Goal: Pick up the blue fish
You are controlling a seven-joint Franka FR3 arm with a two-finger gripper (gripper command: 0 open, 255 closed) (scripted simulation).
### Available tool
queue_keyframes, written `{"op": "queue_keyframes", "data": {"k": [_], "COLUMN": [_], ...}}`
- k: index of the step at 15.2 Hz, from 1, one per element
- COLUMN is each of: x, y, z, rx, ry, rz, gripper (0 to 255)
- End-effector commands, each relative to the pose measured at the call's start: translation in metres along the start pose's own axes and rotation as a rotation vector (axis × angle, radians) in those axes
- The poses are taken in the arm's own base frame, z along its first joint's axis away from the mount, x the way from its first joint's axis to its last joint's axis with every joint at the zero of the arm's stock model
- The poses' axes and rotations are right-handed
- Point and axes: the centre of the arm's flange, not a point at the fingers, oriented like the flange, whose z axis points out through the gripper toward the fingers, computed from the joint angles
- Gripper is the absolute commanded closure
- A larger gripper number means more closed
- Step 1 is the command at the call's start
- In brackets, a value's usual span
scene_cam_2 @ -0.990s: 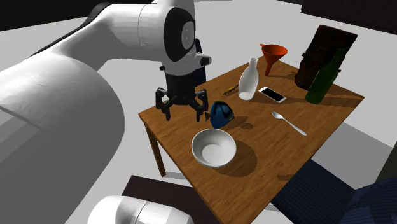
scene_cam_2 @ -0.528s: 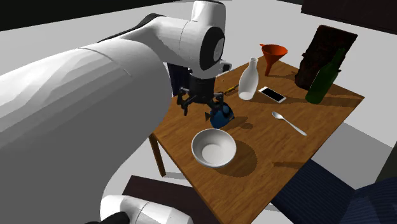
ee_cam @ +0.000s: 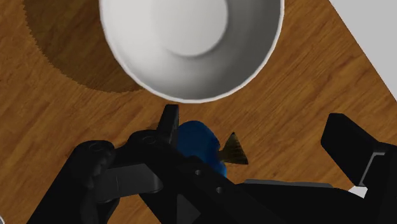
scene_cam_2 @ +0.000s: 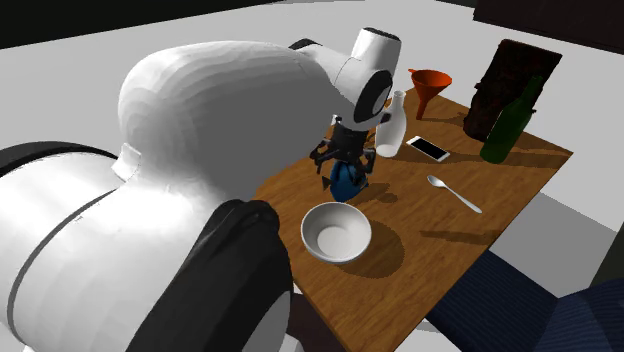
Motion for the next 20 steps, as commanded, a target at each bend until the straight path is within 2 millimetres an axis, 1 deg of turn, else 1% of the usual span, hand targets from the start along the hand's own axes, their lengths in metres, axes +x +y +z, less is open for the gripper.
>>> {"op": "queue_keyframes", "data": {"k": [1,14,15,20], "x": [0.017,0.134,0.139,0.140], "y": [0.020,0.135,0.139,0.144], "z": [0.010,0.081,0.084,0.110], "rx": [0.027,0.206,0.213,0.213], "ry": [0.015,0.102,0.105,0.105], "rz": [0.012,0.088,0.091,0.091], "gripper": [0,0,0,0]}}
